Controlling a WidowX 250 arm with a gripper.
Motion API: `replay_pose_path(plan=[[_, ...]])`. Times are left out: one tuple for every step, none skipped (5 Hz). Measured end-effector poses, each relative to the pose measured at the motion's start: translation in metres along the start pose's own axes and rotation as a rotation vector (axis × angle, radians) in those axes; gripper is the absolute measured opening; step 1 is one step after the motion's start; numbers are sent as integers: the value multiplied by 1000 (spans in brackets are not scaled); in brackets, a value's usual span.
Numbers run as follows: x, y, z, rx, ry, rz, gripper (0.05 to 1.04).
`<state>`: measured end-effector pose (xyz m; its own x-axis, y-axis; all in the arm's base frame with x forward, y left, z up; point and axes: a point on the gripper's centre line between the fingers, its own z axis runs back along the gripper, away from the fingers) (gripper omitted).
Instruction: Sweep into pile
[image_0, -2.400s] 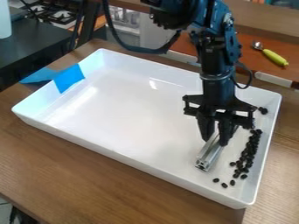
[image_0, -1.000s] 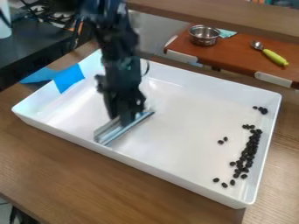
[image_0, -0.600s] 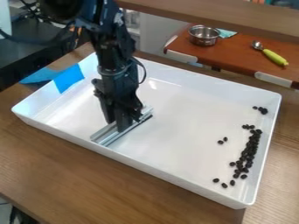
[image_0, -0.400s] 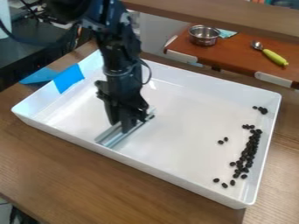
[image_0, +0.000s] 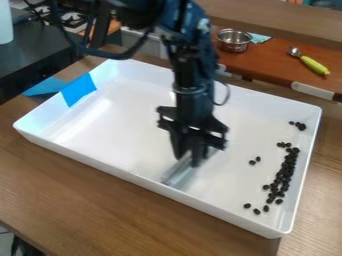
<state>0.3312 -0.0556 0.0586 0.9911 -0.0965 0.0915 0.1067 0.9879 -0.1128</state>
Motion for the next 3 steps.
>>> replay_pose_path(plan=[[3,-16,0,-6,-8,15,325],[8,-29,-4,-15,-15,32,325],[14,-44,-5,-33,-29,45,325]])
